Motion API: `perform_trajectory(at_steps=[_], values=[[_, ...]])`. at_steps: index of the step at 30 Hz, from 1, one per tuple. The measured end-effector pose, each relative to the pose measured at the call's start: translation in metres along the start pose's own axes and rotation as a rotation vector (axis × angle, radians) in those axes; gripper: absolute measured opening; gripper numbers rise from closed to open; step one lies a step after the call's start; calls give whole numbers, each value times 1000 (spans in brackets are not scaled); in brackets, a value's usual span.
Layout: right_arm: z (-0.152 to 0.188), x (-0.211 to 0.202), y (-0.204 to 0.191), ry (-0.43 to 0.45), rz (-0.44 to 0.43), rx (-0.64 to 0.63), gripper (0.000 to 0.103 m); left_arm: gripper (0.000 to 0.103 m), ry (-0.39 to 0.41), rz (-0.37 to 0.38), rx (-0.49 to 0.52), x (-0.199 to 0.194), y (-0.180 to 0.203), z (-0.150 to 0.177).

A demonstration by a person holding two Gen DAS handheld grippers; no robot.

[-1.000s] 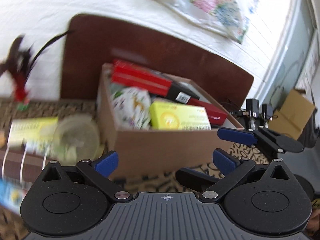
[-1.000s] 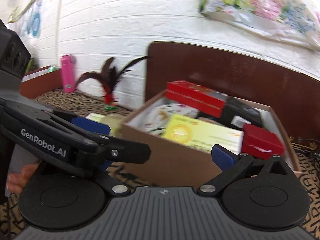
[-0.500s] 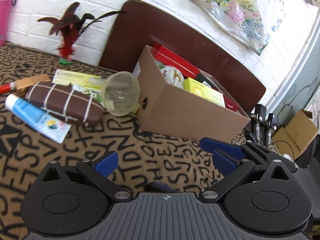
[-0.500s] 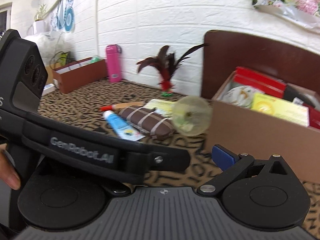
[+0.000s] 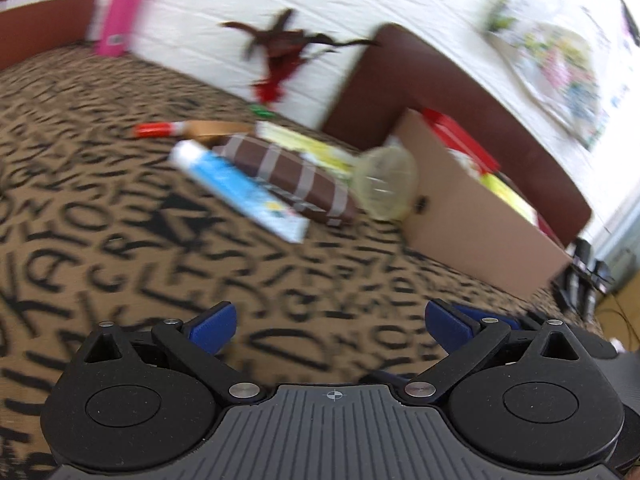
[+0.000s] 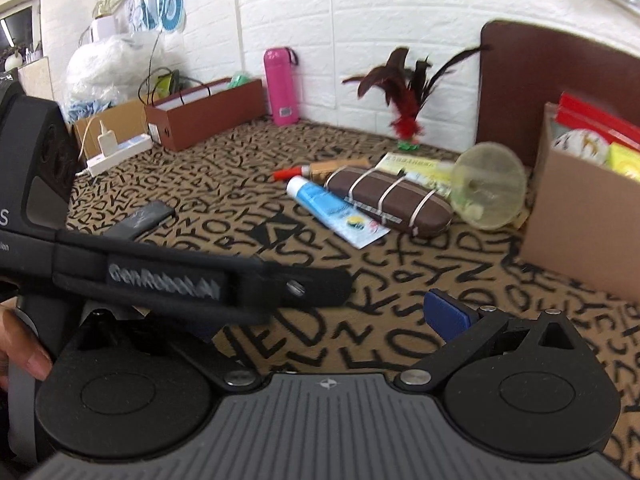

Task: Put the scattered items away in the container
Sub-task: 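Withdraw the left tool and reach toward the blue-and-white tube, then grasp the blue-and-white ointment tube with the left tool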

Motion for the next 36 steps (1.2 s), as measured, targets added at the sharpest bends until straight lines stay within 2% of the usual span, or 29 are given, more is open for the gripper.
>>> perform_trajectory(at_steps=[3, 6, 11, 13, 16, 20, 23, 36], values=[[4, 15, -1, -32, 10, 23, 102, 103, 11, -32, -9, 2, -21, -6], [5, 29, 3, -45, 65, 36, 100, 103, 19, -68, 7, 11, -38, -14], [3, 51, 8, -91, 99, 39, 94, 103, 24, -48, 53, 22, -50, -30], [3, 58, 9, -104, 106, 34, 87, 103, 27, -50, 77, 27, -53, -36], [3, 67, 11, -122, 113, 31, 85, 103, 32, -58, 102, 35, -58, -45], [-2, 77, 12, -118, 124, 14, 85, 103, 37, -50, 94, 47, -70, -63], [-8, 84, 13, -109, 124, 13, 79, 103, 33, -31, 81, 57, -76, -76], [-31, 119, 24, -58, 123, 27, 70, 103, 10, -13, 155, 98, -80, -113]])
Point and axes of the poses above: each gripper's, at about its wrist camera, not at the fingertips, and x roughly the way its jaws point, y to its right, z to its underside, the point moved 5 cm from there along x, roughly the way its jaws point, and after that the axes turned 3 degrees about -y, right-handed, at the moved point
